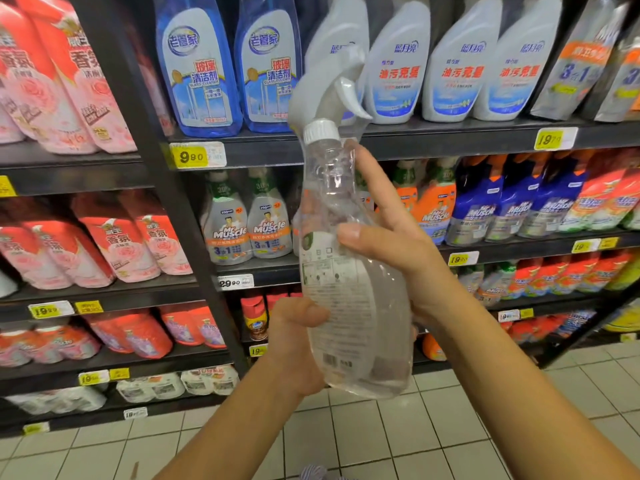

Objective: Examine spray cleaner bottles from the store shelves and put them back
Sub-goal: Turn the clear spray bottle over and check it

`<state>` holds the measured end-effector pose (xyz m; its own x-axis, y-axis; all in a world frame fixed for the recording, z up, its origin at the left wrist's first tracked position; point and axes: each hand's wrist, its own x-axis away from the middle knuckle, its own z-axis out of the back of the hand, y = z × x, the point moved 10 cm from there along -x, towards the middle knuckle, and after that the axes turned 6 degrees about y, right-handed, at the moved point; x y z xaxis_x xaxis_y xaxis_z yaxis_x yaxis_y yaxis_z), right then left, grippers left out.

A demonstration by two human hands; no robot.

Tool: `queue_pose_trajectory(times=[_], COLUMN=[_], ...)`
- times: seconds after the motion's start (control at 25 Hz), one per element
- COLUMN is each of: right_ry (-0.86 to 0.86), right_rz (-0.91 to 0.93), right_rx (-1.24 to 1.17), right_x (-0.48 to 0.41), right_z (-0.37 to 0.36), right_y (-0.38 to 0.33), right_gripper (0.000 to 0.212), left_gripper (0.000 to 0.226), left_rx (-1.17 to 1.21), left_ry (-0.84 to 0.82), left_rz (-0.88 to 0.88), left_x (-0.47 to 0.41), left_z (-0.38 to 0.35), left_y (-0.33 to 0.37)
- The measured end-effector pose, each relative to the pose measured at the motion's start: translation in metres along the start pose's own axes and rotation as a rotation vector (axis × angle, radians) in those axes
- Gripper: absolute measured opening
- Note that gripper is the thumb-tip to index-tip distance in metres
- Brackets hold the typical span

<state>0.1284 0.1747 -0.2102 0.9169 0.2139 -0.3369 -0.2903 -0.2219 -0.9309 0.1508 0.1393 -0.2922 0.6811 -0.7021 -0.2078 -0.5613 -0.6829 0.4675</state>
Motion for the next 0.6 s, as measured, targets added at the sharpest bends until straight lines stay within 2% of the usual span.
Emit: queue_pose_trajectory(times=[0.08, 0.16, 0.24, 0.32, 0.44, 0.52, 0.6], right_ry=[0.118, 0.202, 0.33, 0.451, 0.487, 0.436, 0.466], right_rz=[0.023, 0.074, 0.157, 0.203, 0.174, 0.131, 0.027], right_rx=[0.014, 0.029, 0.129, 0.229, 0.299, 0.305, 0.225], right_x=[-0.002, -0.002, -0.001, 0.001, 0.003, 0.001, -0.002], right_z=[0.009, 0.015, 0.026, 0.038, 0.04, 0.037, 0.047], right_y=[-0.003, -0.01, -0.021, -0.026, -0.017, -0.007, -0.001], right_gripper=[0.084, 0.08, 0.08, 0.08, 0.079, 0.076, 0.071], left_gripper=[0.039, 0.046, 0.062, 0.074, 0.112, 0.097, 0.086], left_rx=[-0.01, -0.147, -0.255, -0.492, -0.842, -0.941, -0.942], left_ry=[0.092, 0.2, 0.291, 0.356, 0.413, 0.384, 0.401], left_rz=[0.068, 0.053, -0.005, -0.047, -0.022, -0.036, -0.039], left_x=[-0.002, 0.004, 0.007, -0.001, -0.009, -0.002, 0.01], left_z=[0.008, 0.02, 0.029, 0.028, 0.02, 0.013, 0.014], left_y=[-0.015, -0.014, -0.004, 0.004, 0.004, 0.0, -0.003])
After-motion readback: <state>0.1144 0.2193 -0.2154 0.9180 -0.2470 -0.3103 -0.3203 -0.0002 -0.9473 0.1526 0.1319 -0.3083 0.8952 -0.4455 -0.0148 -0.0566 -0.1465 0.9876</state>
